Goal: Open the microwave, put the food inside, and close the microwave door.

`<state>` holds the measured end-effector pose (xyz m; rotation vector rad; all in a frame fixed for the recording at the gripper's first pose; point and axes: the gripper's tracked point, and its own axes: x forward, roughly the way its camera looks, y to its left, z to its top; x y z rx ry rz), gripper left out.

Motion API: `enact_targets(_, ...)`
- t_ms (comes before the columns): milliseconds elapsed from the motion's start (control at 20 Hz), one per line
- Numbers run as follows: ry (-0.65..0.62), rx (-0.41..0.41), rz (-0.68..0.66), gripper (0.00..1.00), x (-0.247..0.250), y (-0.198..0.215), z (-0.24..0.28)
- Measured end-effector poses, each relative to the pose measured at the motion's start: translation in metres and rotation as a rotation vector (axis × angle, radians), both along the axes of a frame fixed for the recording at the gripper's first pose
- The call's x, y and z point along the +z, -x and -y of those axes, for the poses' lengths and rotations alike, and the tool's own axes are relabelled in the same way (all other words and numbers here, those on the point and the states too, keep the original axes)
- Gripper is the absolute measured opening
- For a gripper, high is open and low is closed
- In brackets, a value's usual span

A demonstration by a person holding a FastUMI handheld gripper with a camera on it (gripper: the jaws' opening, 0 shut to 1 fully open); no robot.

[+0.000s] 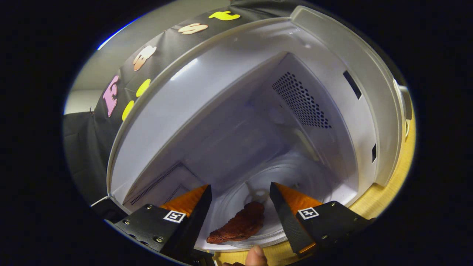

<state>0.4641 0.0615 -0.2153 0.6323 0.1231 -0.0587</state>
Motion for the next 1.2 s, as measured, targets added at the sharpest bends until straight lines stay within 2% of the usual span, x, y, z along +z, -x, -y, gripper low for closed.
enact_targets(300,0.302,0.056,0.069,0.95,0.032,0.050,-0.002)
enact_targets(450,0.350,0.108,0.075,0.95,0.050,0.083,-0.007)
enact_targets(650,0.380,0.166,0.130,0.95,0.083,0.147,-0.003)
enact_targets(800,0.373,0.290,0.172,0.95,0.106,0.212,-0.019)
enact_targets(900,0.412,0.344,0.190,0.95,0.120,0.264,-0.023)
enact_targets(1050,0.435,0.455,0.290,0.95,0.155,0.346,-0.050)
enact_targets(1200,0.435,0.529,0.374,0.94,0.174,0.408,-0.077)
